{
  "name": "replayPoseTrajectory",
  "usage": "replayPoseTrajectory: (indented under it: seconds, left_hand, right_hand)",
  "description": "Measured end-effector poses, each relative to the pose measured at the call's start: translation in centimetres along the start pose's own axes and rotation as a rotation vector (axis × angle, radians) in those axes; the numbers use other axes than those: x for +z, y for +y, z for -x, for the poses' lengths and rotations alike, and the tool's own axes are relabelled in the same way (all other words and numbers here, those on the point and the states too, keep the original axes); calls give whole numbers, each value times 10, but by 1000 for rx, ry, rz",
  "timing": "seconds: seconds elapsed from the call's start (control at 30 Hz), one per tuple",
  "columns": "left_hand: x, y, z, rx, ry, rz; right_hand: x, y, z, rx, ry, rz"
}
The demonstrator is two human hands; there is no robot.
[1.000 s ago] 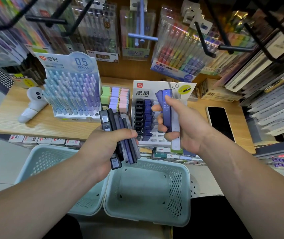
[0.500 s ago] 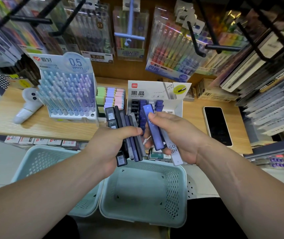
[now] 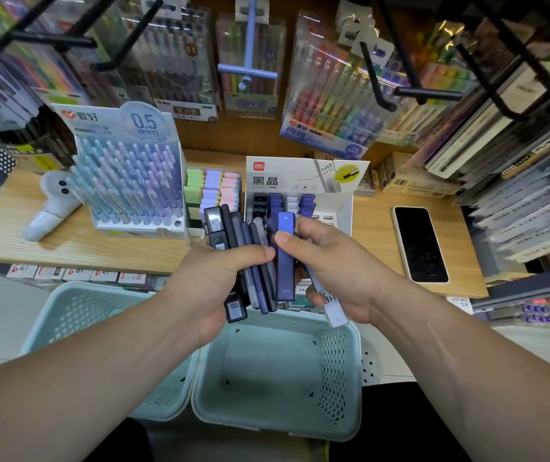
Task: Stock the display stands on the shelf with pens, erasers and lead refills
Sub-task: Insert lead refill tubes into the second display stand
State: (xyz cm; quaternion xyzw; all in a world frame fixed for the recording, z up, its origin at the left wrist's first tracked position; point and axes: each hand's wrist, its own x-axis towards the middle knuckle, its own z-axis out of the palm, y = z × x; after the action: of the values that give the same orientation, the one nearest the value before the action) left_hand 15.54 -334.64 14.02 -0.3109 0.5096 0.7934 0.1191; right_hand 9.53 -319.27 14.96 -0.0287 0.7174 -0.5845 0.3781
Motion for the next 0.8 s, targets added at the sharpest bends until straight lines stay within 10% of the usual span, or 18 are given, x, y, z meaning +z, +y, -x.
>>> replayPoseTrajectory:
  seconds: [0.37, 0.8]
  left_hand:
    - [3, 0, 3, -53, 88, -53]
    - [8, 5, 7, -31, 73, -71]
  right_hand:
    - [-39, -14, -10, -141, 300, -106]
    - [-91, -21, -13, -237, 466, 506]
